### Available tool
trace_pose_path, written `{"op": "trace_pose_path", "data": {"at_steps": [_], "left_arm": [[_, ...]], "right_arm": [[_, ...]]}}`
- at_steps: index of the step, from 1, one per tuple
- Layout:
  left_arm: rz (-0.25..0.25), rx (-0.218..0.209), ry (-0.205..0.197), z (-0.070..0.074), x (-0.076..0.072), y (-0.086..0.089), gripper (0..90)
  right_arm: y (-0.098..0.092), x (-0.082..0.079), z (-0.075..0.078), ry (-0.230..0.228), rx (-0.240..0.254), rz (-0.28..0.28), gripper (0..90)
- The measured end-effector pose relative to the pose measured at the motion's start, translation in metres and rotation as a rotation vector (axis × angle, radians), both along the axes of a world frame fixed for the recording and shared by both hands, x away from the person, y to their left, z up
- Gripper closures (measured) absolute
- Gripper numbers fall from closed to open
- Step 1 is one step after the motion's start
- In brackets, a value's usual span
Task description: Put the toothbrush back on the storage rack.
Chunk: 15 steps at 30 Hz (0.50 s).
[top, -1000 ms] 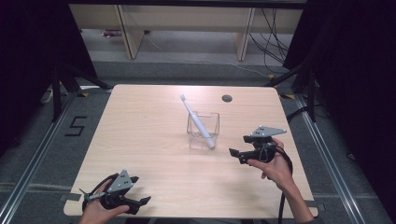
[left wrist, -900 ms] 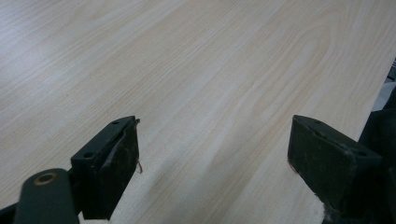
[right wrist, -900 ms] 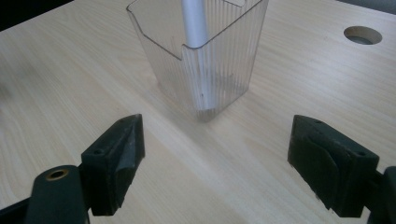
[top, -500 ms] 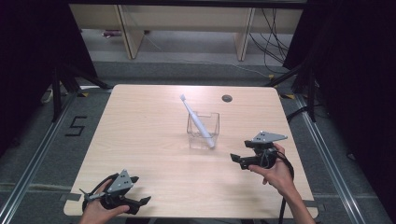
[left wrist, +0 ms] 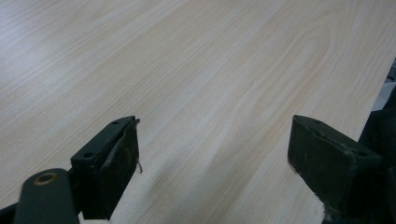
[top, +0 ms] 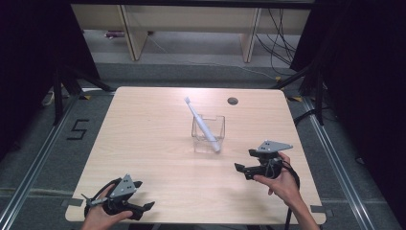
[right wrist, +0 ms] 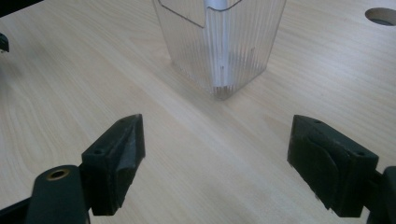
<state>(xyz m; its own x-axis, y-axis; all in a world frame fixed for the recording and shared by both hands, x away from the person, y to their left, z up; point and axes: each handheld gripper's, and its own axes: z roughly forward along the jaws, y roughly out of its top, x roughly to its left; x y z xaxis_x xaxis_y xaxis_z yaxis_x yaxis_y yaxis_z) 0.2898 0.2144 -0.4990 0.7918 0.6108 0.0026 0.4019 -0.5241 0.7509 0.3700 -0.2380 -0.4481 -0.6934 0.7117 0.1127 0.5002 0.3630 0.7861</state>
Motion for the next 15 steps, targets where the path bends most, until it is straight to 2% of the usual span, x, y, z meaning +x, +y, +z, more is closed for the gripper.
{"op": "trace_pose_path", "data": {"at_steps": [1, 2, 3, 4, 5, 6, 7, 8, 9, 10, 11, 12, 14, 15], "left_arm": [[-0.001, 0.001, 0.0, 0.0, 0.0001, 0.0001, 16.0], [0.0, 0.0, 0.0, 0.0, 0.0, 0.0001, 16.0], [0.001, 0.0, 0.0, 0.0, 0.0, 0.0001, 16.0], [0.001, 0.0, 0.0, 0.0, 0.0, 0.0001, 16.0], [0.001, 0.0, -0.001, 0.0002, 0.0, 0.0002, 16.0], [0.001, 0.001, -0.001, 0.0003, 0.0001, 0.0003, 16.0], [-0.001, 0.003, -0.002, 0.0003, 0.0002, 0.0004, 16.0], [-0.001, -0.009, 0.002, 0.0, -0.0003, -0.0002, 16.0], [-0.001, -0.008, 0.003, 0.0, -0.0004, -0.0002, 16.0], [0.002, -0.003, 0.0, 0.0002, -0.0001, 0.0, 16.0], [0.001, -0.001, -0.002, 0.0003, 0.0, 0.0001, 16.0], [-0.005, 0.004, -0.002, 0.0006, 0.0001, 0.0005, 16.0], [-0.001, -0.008, 0.001, 0.0001, -0.0003, -0.0002, 16.0], [0.0, -0.009, 0.003, 0.0, -0.0003, -0.0002, 16.0]], "right_arm": [[-0.0009, 0.0006, -0.001, -0.021, -0.012, 0.006, 19.9], [-0.0013, 0.0006, -0.0013, -0.022, -0.015, 0.012, 19.9], [0.0001, -0.0016, -0.0023, 0.002, 0.002, 0.0, 19.9], [0.0001, -0.0016, -0.0023, 0.002, 0.002, 0.0, 19.9], [-0.0018, -0.0005, -0.0037, -0.022, -0.016, 0.016, 19.9], [-0.001, -0.0023, -0.0046, 0.003, -0.005, 0.009, 19.9], [-0.0018, -0.0018, -0.0057, -0.015, -0.008, 0.013, 19.9], [-0.0017, -0.0043, -0.0054, 0.009, -0.01, -0.004, 19.9], [-0.0034, -0.0026, -0.0067, -0.017, -0.019, 0.014, 19.9], [-0.0028, -0.0047, -0.0074, 0.008, -0.009, 0.0, 19.9], [-0.0041, -0.0038, -0.0083, -0.016, -0.014, 0.005, 19.8], [-0.0046, -0.0037, -0.0091, -0.012, -0.013, 0.015, 19.9], [-0.0055, -0.0066, -0.0096, 0.006, -0.01, -0.002, 19.9], [-0.0071, -0.0064, -0.0099, -0.011, -0.023, 0.0, 19.9]]}}
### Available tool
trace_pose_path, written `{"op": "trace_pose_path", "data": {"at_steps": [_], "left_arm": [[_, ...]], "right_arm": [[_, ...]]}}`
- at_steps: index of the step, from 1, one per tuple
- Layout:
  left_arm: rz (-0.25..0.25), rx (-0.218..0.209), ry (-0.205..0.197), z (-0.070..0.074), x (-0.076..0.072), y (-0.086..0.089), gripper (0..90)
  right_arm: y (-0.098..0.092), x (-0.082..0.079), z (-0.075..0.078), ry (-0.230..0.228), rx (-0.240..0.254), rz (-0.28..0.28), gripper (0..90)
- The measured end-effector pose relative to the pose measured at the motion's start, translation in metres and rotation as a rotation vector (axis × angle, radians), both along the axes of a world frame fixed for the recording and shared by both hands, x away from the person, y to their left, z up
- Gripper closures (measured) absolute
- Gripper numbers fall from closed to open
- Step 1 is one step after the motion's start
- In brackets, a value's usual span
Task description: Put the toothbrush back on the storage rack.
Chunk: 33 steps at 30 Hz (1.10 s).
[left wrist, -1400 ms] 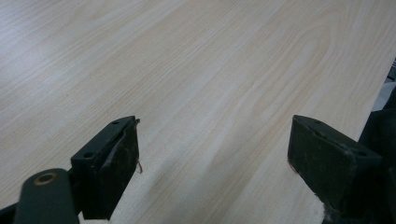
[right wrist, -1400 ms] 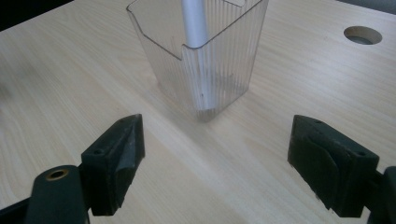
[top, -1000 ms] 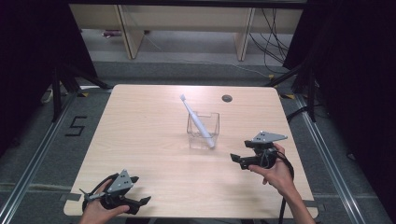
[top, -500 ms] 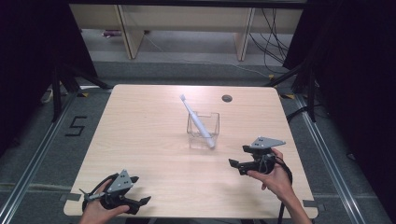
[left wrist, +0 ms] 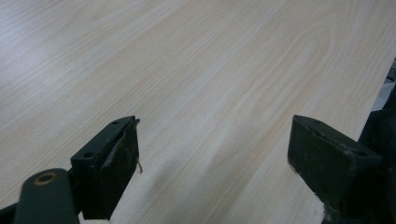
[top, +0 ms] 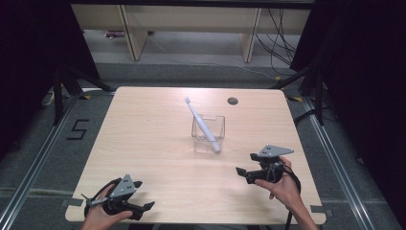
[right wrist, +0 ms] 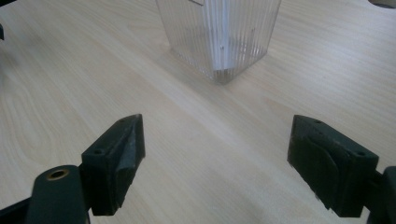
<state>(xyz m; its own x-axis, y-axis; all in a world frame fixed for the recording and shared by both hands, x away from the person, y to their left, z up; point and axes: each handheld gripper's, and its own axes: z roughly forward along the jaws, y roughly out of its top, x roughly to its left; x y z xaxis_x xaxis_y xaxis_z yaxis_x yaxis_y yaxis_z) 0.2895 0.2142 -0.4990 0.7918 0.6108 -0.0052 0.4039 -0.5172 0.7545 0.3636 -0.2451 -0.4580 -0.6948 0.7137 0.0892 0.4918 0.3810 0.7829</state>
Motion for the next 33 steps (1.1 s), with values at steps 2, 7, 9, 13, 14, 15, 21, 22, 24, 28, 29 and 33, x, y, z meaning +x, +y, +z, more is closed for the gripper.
{"op": "trace_pose_path", "data": {"at_steps": [2, 7, 9, 13, 14, 15, 21, 22, 24, 28, 29, 33], "left_arm": [[-0.001, 0.001, -0.002, 0.0, 0.0, 0.0, 16.0], [-0.001, 0.003, -0.002, 0.0, 0.0, 0.0, 16.0], [-0.001, 0.003, -0.003, 0.0, 0.0, 0.0, 16.0], [0.0, 0.0, -0.001, 0.0, 0.0, 0.0, 16.0], [0.0, 0.0, -0.001, 0.0, 0.0, 0.0, 16.0], [-0.001, 0.002, -0.001, 0.0, 0.0, 0.0, 16.0], [-0.001, 0.002, -0.002, 0.0, 0.0, 0.0, 16.0], [-0.001, 0.002, -0.003, 0.0, 0.0, 0.0, 16.1], [-0.005, 0.014, -0.006, 0.001, 0.0, 0.001, 16.0], [0.0, 0.008, -0.007, 0.001, 0.0, 0.001, 16.0], [0.001, 0.009, -0.007, 0.001, 0.0, 0.001, 16.0], [0.001, 0.008, -0.006, 0.001, 0.0, 0.0, 16.0]], "right_arm": [[0.0, -0.001, -0.002, 0.005, 0.012, 0.004, 19.9], [-0.003, -0.006, -0.004, 0.029, 0.008, -0.014, 19.9], [-0.004, -0.005, -0.006, 0.01, 0.012, 0.002, 19.9], [-0.006, -0.008, -0.009, -0.001, 0.001, -0.001, 19.9], [-0.006, -0.008, -0.009, -0.001, 0.001, -0.001, 19.9], [-0.005, -0.01, -0.01, 0.031, 0.015, -0.007, 19.9], [-0.008, -0.014, -0.013, 0.018, 0.002, -0.011, 20.0], [-0.008, -0.014, -0.014, 0.03, 0.017, 0.0, 20.0], [-0.011, -0.015, -0.015, 0.015, -0.002, -0.006, 20.0], [-0.012, -0.019, -0.016, 0.033, 0.005, -0.021, 19.9], [-0.012, -0.019, -0.017, 0.039, 0.012, -0.013, 19.9], [-0.016, -0.021, -0.018, 0.032, -0.015, -0.024, 19.6]]}}
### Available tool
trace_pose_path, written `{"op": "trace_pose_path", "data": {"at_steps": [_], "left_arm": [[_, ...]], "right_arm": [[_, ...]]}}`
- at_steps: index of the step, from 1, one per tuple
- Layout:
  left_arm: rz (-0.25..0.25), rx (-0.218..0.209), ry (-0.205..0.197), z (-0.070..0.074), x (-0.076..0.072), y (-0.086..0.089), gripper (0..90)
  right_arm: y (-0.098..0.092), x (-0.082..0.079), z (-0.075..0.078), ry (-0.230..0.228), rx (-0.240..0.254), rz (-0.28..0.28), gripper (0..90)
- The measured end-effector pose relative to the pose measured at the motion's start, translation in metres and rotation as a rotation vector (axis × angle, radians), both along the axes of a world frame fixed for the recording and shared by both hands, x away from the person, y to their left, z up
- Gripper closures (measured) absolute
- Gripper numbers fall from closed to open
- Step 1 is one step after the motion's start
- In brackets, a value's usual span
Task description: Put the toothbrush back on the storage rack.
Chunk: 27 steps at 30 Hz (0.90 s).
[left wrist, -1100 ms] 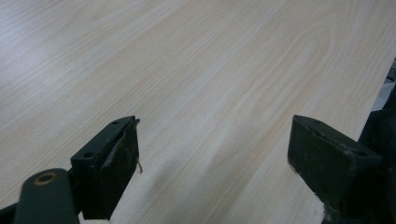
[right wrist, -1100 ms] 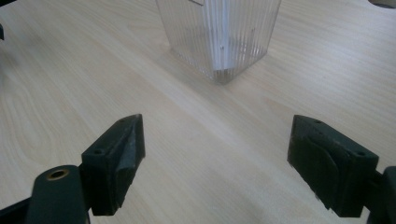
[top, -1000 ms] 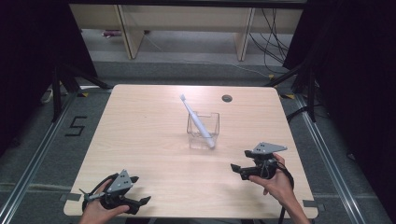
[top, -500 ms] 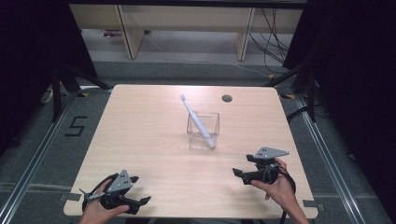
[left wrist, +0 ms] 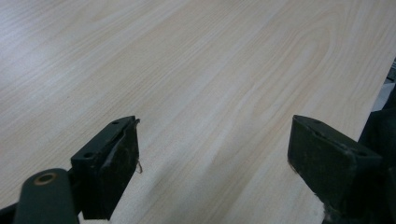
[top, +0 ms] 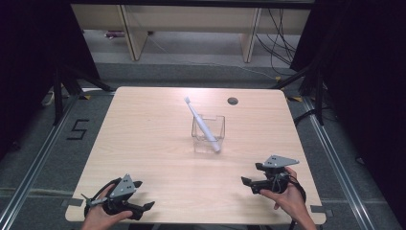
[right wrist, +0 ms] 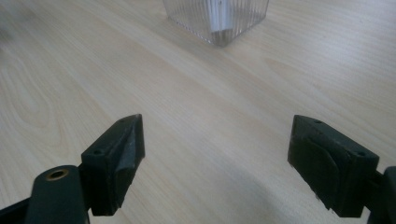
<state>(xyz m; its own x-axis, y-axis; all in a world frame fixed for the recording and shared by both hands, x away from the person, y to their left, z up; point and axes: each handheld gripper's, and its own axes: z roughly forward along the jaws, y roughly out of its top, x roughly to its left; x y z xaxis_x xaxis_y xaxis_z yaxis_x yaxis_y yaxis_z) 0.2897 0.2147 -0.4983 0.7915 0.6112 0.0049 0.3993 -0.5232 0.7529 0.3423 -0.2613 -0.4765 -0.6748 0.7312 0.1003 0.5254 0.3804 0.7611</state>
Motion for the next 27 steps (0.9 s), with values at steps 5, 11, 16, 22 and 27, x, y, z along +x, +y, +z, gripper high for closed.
{"op": "trace_pose_path", "data": {"at_steps": [5, 11, 16, 22, 27], "left_arm": [[0.0, -0.001, -0.002, 0.0, 0.0, 0.0, 16.1], [-0.001, -0.001, -0.003, 0.0, 0.0, 0.0, 16.0], [-0.001, -0.001, -0.003, 0.0, 0.0, 0.0, 16.0], [0.0, -0.006, -0.005, 0.0, 0.0, 0.0, 16.0], [-0.002, -0.001, -0.007, 0.001, 0.0, 0.0, 16.0]], "right_arm": [[-0.003, -0.003, -0.003, 0.02, 0.015, -0.01, 19.5], [-0.007, -0.006, -0.005, 0.02, 0.001, -0.005, 19.5], [-0.008, -0.01, -0.008, 0.048, 0.002, -0.022, 19.6], [-0.012, -0.012, -0.01, 0.058, -0.006, -0.024, 19.3], [-0.013, -0.013, -0.012, 0.048, -0.034, -0.018, 19.2]]}}
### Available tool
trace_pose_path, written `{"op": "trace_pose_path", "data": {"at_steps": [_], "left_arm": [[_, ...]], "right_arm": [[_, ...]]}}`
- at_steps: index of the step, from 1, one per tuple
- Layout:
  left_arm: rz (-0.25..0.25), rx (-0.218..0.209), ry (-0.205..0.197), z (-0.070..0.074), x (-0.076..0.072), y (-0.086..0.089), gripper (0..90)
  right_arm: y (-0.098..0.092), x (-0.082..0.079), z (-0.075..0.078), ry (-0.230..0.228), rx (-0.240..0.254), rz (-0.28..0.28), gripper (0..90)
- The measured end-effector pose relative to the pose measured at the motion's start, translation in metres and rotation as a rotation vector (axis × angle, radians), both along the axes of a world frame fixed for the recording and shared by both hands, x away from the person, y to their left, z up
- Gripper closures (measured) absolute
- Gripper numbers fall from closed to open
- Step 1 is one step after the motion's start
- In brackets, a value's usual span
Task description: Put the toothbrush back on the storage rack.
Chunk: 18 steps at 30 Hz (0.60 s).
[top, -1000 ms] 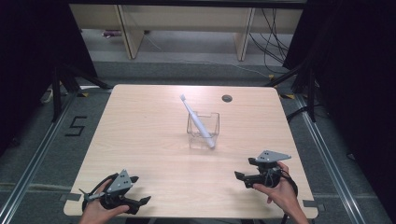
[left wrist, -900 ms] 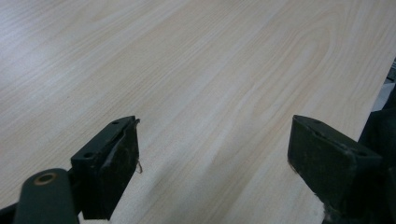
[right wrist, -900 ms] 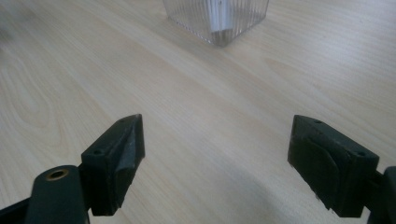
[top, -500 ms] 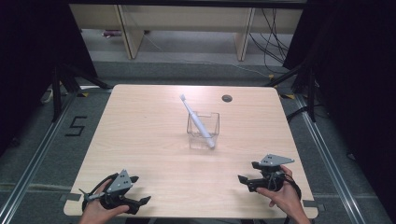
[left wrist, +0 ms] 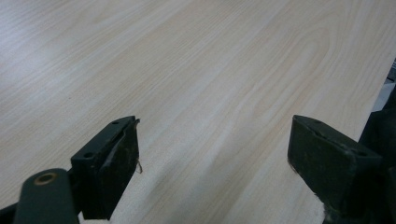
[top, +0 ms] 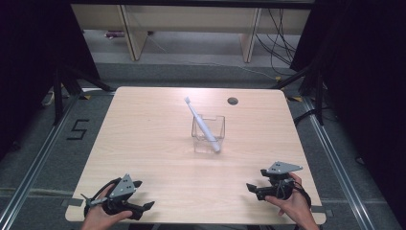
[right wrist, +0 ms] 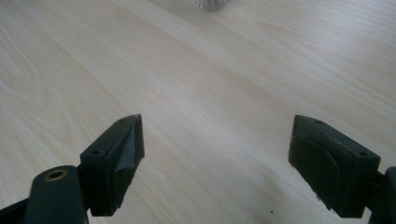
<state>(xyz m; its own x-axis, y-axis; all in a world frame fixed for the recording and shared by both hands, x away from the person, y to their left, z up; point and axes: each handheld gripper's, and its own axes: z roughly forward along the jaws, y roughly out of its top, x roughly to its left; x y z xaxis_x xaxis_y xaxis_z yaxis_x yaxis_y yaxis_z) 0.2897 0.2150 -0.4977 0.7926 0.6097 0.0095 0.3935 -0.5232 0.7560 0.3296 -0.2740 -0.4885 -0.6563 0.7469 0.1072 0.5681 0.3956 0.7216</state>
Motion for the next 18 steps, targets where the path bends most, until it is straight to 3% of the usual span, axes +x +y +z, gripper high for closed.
{"op": "trace_pose_path", "data": {"at_steps": [1, 5, 8, 9, 12, 18], "left_arm": [[-0.006, 0.0, -0.001, 0.0002, 0.0001, 0.0001, 16.0], [-0.003, 0.0, -0.003, 0.0004, 0.0001, 0.0002, 16.0], [-0.003, 0.001, -0.003, 0.0005, 0.0001, 0.0002, 16.0], [-0.003, 0.0, -0.003, 0.0005, 0.0001, 0.0002, 16.0], [-0.003, 0.0, -0.003, 0.0004, 0.0001, 0.0003, 16.0], [-0.004, 0.0, -0.002, 0.0003, 0.0001, 0.0002, 16.0]], "right_arm": [[-0.0015, 0.0016, -0.0003, -0.023, -0.014, 0.016, 19.2], [-0.0018, 0.0003, -0.0006, 0.001, -0.01, 0.006, 19.1], [-0.0027, 0.001, -0.0008, -0.015, -0.021, 0.012, 19.1], [-0.0006, -0.0017, -0.0008, 0.02, -0.01, -0.014, 19.2], [-0.0023, 0.0008, -0.0013, -0.006, -0.026, 0.011, 19.2], [-0.0018, 0.0001, -0.0012, 0.006, -0.022, -0.002, 19.2]]}}
